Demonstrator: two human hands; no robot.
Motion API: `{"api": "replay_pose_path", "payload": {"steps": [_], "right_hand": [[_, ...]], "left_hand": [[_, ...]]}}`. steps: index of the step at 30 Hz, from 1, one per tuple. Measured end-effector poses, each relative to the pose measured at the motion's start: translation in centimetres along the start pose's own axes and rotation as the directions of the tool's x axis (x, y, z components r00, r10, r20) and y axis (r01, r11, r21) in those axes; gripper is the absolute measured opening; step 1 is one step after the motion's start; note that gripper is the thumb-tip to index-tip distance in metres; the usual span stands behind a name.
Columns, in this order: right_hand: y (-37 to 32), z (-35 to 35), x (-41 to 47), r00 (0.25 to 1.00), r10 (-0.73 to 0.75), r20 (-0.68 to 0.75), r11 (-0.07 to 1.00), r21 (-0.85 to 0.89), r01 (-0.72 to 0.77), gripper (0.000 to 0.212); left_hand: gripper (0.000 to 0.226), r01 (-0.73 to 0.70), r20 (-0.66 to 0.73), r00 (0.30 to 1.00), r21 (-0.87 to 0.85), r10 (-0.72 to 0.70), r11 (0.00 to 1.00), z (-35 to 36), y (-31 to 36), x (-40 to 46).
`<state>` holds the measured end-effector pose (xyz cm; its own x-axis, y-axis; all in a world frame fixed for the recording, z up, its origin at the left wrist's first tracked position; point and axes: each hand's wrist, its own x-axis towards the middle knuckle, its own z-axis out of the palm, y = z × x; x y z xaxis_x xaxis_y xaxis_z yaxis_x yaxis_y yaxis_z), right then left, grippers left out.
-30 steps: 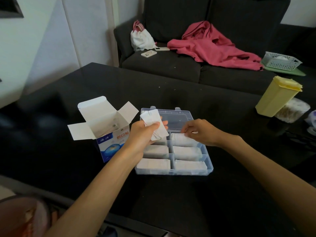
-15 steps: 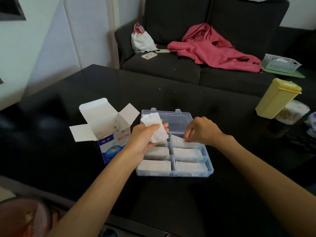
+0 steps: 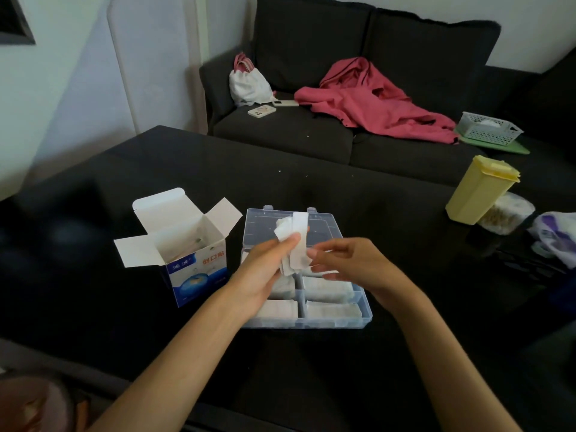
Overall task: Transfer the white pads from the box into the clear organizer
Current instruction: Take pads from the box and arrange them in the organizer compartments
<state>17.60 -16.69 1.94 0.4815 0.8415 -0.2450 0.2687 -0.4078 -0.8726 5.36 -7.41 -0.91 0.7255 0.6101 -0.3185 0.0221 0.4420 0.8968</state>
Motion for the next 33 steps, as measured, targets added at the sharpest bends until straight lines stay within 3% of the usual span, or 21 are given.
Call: {"api": "replay_pose_path", "payload": {"steps": [2, 5, 9, 12, 16, 20, 23, 27, 30, 33], "right_hand": [[0.3, 0.3, -0.1, 0.999, -0.015, -0.044, 1.0, 0.0, 0.015, 0.009], [0.7, 1.0, -0.1, 0.995, -0.014, -0.101, 0.999, 0.038, 0.018, 0.014], [1.0, 1.3, 0.0, 0.99, 0.033, -0.135, 0.984, 0.18, -0.008, 0.015], [1.2, 0.9, 0.2, 0.981, 0.092, -0.169, 0.957, 0.288, -0.04, 0.014], [1.4, 0.5, 0.3, 0.964, 0.156, -0.214, 0.92, 0.387, -0.063, 0.012], [1.5, 0.1, 0.4, 0.97, 0.188, -0.155, 0.867, 0.49, -0.089, 0.011], [1.5, 0.0, 0.5, 0.982, 0.165, -0.087, 0.876, 0.471, -0.105, 0.013], [1.8, 1.3, 1.0, 0.987, 0.157, -0.04, 0.895, 0.428, -0.125, 0.016], [1.8, 1.7, 1.2, 0.983, 0.171, -0.07, 0.86, 0.497, -0.115, 0.017], [1.8, 1.0, 0.9, 0.972, 0.148, -0.185, 0.884, 0.465, -0.046, 0.015]], "left_hand": [[0.024, 0.008, 0.026, 1.0, 0.029, -0.009, 1.0, 0.1, 0.1, 0.0], [0.026, 0.053, 0.002, 0.999, 0.07, -0.053, 0.996, 0.2, 0.0, 0.2], [0.025, 0.087, 0.074, 0.994, -0.067, -0.082, 0.994, 0.1, 0.1, 0.3], [0.024, 0.008, 0.061, 0.998, 0.021, -0.009, 1.0, 0.0, 0.2, 0.3], [0.026, -0.149, -0.138, 0.971, 0.276, 0.193, 0.949, 0.3, -0.1, 0.2], [0.016, -0.213, -0.232, 0.921, 0.373, 0.313, 0.903, -0.3, -0.3, 0.5], [0.013, -0.232, -0.241, 0.901, 0.435, 0.36, 0.87, -0.3, -0.3, 0.5], [0.008, -0.162, -0.229, 0.943, 0.323, 0.243, 0.932, 0.4, -0.3, 0.6], [0.03, -0.054, -0.246, 0.963, 0.215, 0.108, 0.975, 0.9, -0.2, 1.0], [0.036, 0.005, -0.2, 0.978, 0.299, 0.058, 0.954, 1.7, -0.2, 1.3]]}}
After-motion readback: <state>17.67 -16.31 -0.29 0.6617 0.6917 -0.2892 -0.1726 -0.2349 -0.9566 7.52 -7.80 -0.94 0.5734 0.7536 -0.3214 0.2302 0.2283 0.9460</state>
